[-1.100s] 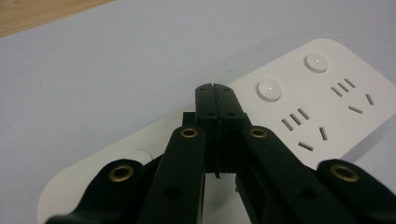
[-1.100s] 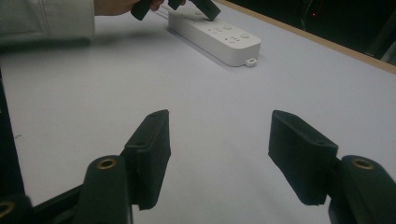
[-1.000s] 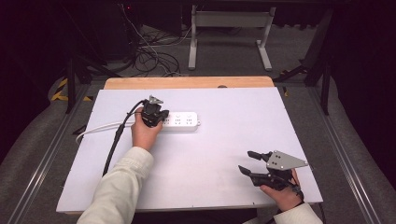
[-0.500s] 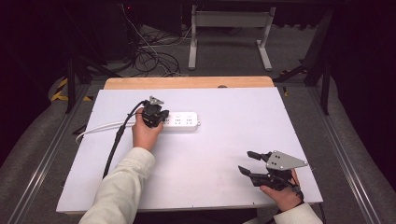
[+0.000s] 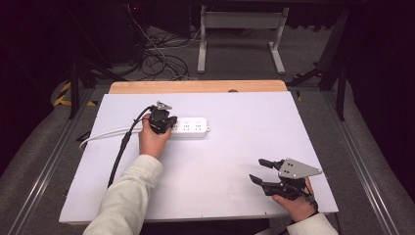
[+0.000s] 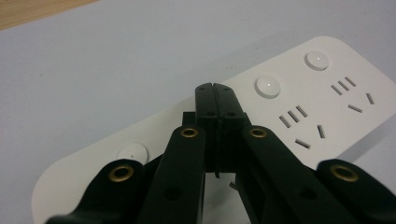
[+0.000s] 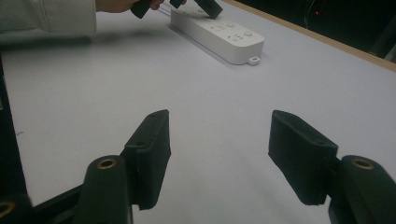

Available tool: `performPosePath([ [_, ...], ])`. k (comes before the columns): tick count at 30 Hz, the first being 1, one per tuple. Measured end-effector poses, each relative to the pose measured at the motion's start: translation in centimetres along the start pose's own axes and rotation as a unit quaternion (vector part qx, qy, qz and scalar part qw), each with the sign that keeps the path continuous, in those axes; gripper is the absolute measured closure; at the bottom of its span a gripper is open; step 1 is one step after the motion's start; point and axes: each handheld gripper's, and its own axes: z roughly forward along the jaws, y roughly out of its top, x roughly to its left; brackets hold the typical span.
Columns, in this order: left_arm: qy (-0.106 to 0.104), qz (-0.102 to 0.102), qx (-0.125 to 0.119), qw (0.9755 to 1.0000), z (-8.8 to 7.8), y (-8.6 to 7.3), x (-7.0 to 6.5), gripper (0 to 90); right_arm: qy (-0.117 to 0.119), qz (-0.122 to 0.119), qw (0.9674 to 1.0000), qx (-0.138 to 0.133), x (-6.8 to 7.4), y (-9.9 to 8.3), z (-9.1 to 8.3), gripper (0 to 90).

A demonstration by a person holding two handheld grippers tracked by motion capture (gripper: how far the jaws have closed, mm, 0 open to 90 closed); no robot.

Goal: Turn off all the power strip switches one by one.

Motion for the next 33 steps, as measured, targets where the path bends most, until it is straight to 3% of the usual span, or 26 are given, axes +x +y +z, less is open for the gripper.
performPosePath([
  [5, 0.003, -0.004, -0.031, 0.9995, -1.1, 0.6, 0.1, 90.0, -0.001, 0.002, 1.0, -0.002, 0.0, 0.0, -0.1, 39.4],
  [8, -0.018, -0.015, -0.051, 0.9984, -1.6, 1.5, -0.4, 90.0, -0.001, 0.001, 1.0, -0.001, -0.1, 0.0, 0.1, 39.4],
  [12, -0.017, 0.011, -0.043, 0.9988, -1.3, 1.9, -1.8, 90.0, 0.0, 0.001, 1.0, -0.002, 0.0, 0.1, 0.0, 39.4],
  [14, -0.023, 0.012, -0.035, 0.999, -0.8, 1.9, -2.4, 90.0, -0.001, -0.001, 1.0, -0.004, 0.0, 0.1, -0.1, 39.3],
  [18, -0.014, 0.028, -0.02, 0.9993, 0.2, 1.9, -3.3, 89.9, 0.001, -0.002, 1.0, -0.004, 0.0, 0.0, -0.1, 39.4],
  [24, -0.013, 0.014, -0.013, 0.9997, 1.1, 1.8, -3.3, 90.0, 0.0, -0.003, 1.0, -0.003, 0.0, 0.0, -0.1, 39.4],
  [29, 0.0, 0.021, -0.006, 0.9998, 1.5, 1.6, -3.2, 89.9, 0.001, -0.002, 1.0, -0.001, 0.0, 0.0, -0.1, 39.4],
  [33, -0.002, 0.021, -0.01, 0.9997, 1.6, 1.6, -3.4, 89.9, 0.001, -0.005, 1.0, 0.001, 0.0, 0.0, 0.0, 39.4],
])
